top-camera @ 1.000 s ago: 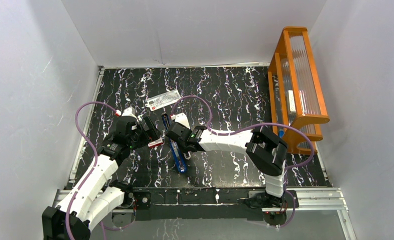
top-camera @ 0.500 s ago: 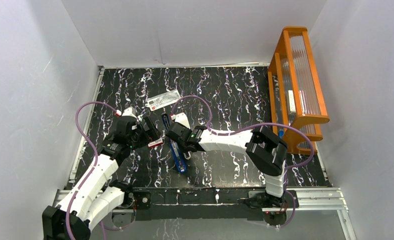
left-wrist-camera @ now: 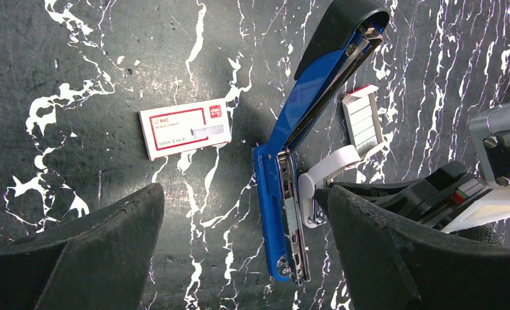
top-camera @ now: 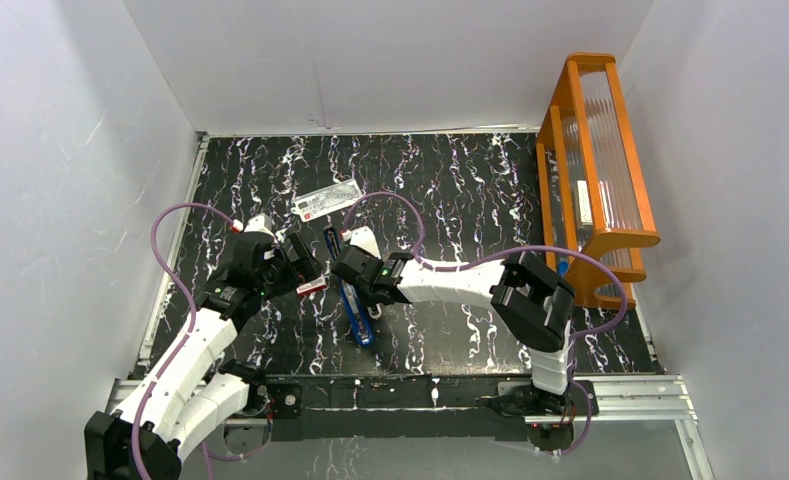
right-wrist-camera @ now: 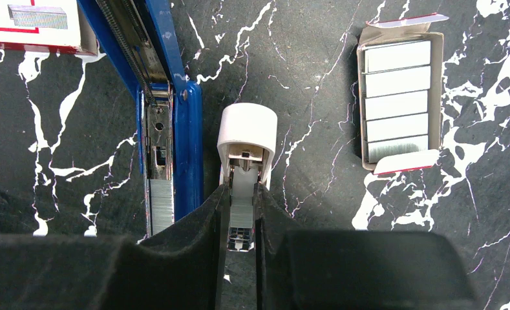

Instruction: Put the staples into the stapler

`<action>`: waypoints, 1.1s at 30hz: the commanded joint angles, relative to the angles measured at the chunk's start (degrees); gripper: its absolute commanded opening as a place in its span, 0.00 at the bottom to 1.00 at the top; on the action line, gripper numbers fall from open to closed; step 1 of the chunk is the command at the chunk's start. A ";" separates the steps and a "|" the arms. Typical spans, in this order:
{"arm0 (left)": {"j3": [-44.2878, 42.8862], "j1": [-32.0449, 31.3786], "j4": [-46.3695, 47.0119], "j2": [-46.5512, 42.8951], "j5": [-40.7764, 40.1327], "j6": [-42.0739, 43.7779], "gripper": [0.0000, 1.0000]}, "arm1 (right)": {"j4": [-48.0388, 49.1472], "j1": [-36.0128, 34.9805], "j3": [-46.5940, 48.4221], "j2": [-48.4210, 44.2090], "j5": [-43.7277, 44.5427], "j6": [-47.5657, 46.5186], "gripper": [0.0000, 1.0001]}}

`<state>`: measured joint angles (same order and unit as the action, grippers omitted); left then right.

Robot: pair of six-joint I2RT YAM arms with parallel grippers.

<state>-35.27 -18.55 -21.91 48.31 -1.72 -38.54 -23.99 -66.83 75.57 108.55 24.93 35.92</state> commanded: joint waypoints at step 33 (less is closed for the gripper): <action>-0.05 -0.16 -0.59 0.11 -0.48 0.05 0.94 | 0.78 -2.07 -4.44 -2.73 3.50 3.96 0.28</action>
<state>-35.27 -18.55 -21.91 48.34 -1.69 -38.54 -21.89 -68.38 72.42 107.26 27.70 39.05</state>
